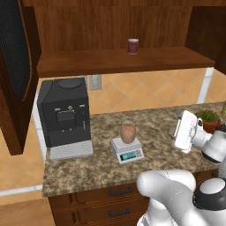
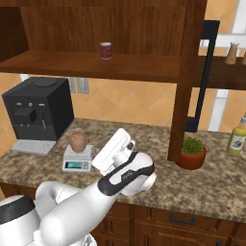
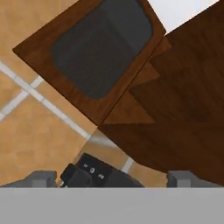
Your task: Pick the honey bottle and place it on the digital scale for weighing, and close the cabinet.
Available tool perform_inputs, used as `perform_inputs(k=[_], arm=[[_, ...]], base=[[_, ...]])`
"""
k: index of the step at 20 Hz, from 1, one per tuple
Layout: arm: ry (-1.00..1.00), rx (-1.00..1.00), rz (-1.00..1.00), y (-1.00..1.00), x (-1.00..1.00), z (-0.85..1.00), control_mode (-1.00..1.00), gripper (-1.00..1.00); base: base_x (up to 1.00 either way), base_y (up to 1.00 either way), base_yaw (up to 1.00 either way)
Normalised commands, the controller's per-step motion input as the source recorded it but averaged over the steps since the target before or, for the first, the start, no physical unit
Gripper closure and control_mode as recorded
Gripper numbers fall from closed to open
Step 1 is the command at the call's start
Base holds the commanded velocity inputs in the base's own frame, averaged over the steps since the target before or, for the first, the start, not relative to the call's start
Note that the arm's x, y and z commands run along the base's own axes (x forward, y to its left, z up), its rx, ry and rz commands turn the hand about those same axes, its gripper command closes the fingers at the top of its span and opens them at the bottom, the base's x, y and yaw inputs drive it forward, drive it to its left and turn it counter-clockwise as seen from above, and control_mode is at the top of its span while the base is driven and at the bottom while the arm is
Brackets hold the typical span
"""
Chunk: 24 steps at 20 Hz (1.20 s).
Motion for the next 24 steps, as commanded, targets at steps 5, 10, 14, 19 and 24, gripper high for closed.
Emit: perform_inputs(k=[5, 10, 14, 19, 24], arm=[[-0.33, 0.37, -0.04, -0.97, -0.16, 0.71, -1.0, -1.0], [-0.21, 0.36, 0.0, -1.0, -0.22, 0.59, -1.0, -1.0], [-0.04, 0.3, 0.0, -1.0, -0.39, 0.49, -1.0, -1.0], [0.06, 0.19, 0.0, -1.0, -0.33, 0.33, -1.0, -1.0], [0.09, 0.13, 0.0, -0.94, -0.21, 0.28, -1.0, -1.0]], base=[[0.0, 0.0, 0.0], [0.0, 0.0, 0.0], [0.0, 0.0, 0.0], [0.0, 0.0, 0.0], [0.0, 0.0, 0.0]])
